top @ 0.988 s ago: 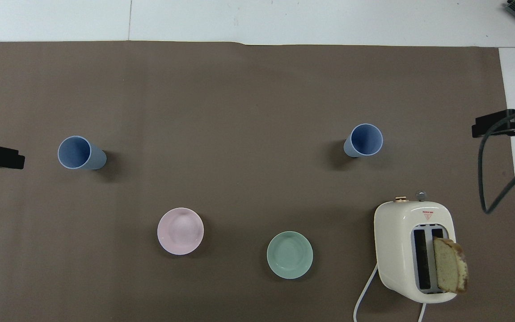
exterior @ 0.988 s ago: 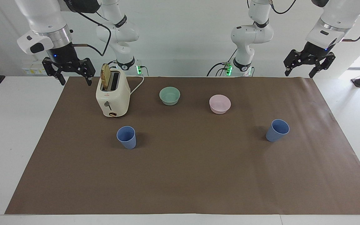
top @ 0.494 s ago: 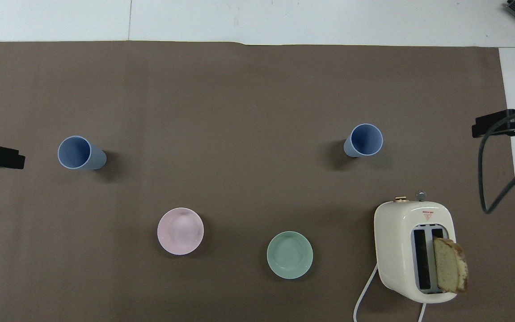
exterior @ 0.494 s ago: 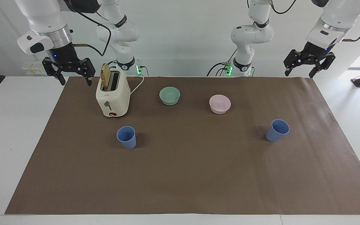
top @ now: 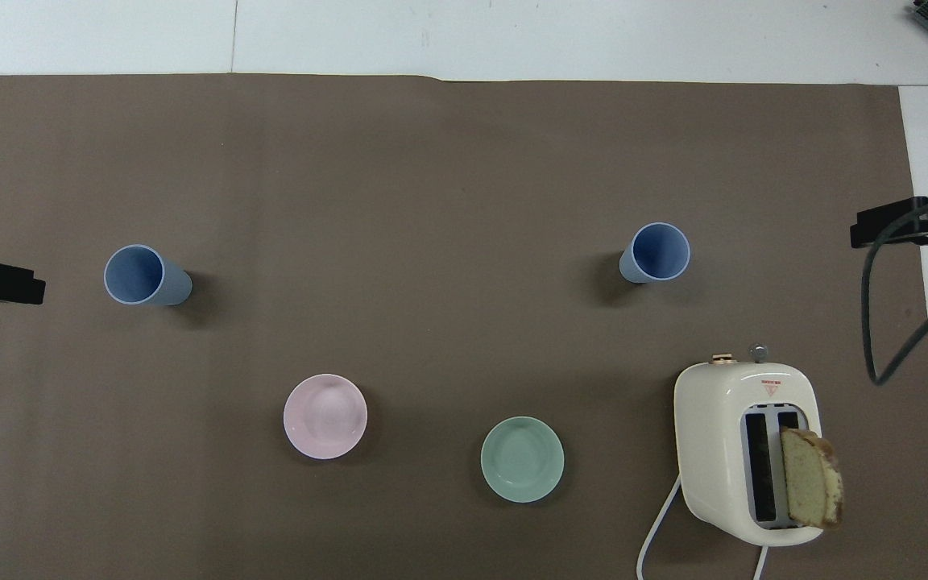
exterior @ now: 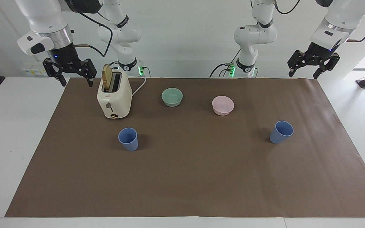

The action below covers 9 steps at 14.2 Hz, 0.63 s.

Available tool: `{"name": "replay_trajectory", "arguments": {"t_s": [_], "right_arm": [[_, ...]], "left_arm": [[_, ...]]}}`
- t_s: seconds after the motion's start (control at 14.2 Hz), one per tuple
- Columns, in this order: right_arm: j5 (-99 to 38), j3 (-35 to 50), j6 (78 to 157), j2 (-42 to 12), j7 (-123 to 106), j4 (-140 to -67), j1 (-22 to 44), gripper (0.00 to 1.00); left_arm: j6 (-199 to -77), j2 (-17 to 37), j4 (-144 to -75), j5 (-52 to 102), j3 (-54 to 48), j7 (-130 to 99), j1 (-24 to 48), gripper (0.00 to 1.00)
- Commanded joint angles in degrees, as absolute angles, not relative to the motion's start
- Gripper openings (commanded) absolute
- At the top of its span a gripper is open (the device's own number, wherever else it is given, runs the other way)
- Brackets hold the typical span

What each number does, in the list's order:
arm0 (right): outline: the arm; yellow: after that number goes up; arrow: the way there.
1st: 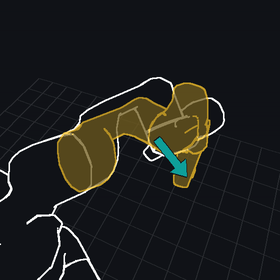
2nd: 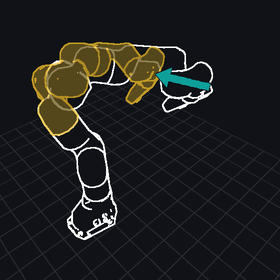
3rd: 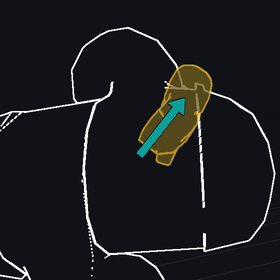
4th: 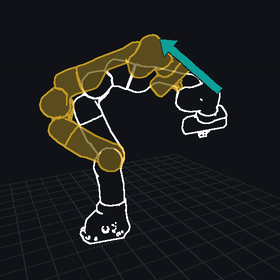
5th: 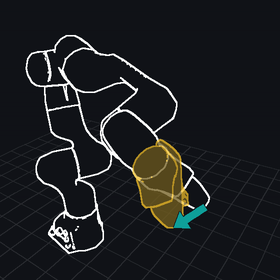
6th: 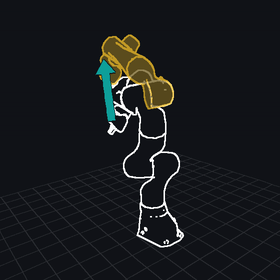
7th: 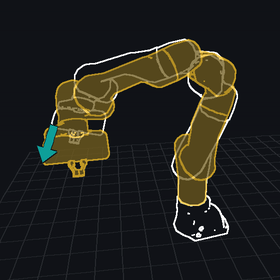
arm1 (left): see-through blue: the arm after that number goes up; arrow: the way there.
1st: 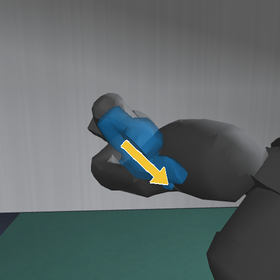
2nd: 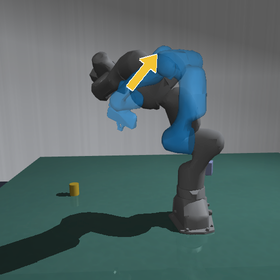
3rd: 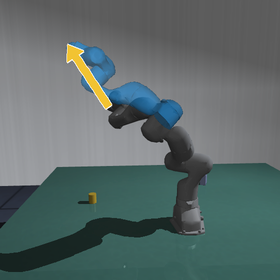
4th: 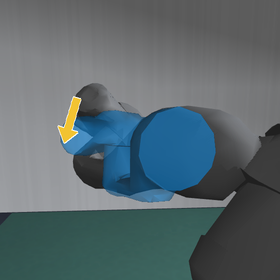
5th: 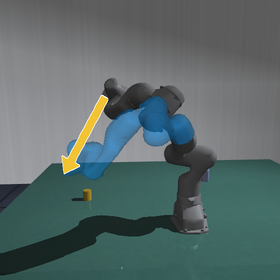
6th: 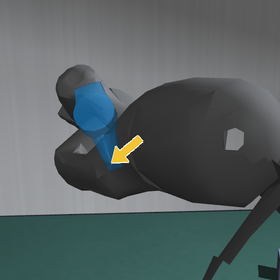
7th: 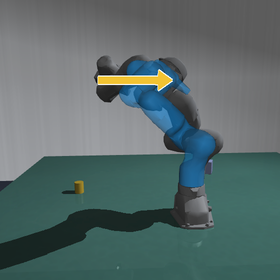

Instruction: Stack blue cups with both arms

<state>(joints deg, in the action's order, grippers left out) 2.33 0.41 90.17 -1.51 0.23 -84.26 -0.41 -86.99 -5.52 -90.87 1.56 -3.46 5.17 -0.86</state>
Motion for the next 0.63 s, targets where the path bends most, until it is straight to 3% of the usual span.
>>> {"name": "replay_trajectory", "arguments": {"t_s": [0.0, 0.21, 0.56], "right_arm": [[1.23, 0.62, 90.09, -0.26, -0.79, -85.61, -1.14, 1.0], [1.23, 0.62, 90.09, -0.26, -0.79, -85.61, -1.14, 1.0], [1.23, 0.62, 90.09, -0.26, -0.7, -85.61, -1.14, 1.0]], "left_arm": [[-88.59, -6.24, -92.28, 1.32, -3.08, 4.39, -0.88, 1.0], [-93.23, -5.72, -94.74, 1.32, -2.99, 4.31, -1.75, 1.0], [-100.88, 0.43, -95.97, 1.32, -2.99, -2.0, -5.18, 1.0]]}}
